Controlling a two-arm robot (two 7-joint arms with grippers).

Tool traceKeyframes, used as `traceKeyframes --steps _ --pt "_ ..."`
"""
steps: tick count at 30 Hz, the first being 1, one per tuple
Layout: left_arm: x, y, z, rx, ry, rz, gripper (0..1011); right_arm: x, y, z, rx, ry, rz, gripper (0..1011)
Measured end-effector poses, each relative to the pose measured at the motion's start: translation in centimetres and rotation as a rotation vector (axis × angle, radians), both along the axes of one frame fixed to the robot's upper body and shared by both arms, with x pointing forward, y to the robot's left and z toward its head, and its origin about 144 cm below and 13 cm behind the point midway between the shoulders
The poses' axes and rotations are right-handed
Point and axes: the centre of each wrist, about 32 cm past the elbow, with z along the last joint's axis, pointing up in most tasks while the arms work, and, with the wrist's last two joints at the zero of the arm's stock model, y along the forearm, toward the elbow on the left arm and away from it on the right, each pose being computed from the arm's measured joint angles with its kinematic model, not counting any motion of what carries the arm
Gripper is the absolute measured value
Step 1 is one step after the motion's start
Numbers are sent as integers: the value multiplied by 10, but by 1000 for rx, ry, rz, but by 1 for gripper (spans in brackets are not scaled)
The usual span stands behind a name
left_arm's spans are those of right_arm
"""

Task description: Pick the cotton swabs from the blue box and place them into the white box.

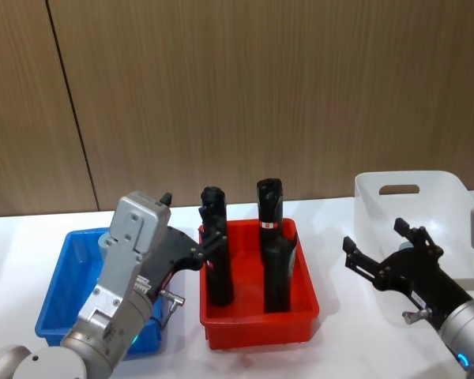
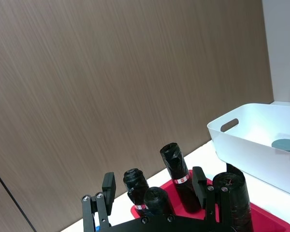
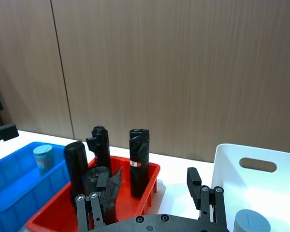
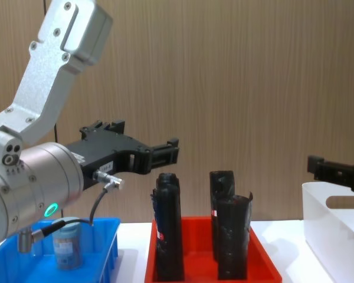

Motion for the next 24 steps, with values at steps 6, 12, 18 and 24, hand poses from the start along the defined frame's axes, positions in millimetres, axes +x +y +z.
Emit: traceKeyframes --steps 6,12,18,24 --pt "0 0 0 0 0 0 1000 4 -4 0 8 35 38 1001" --pt "0 0 0 0 1 0 1000 9 -7 -1 14 63 76 1001" --pt "0 0 0 0 1 0 1000 18 -7 -3 17 90 125 1001" --pt "0 0 0 0 1 0 1000 26 -4 -6 15 104 163 1001"
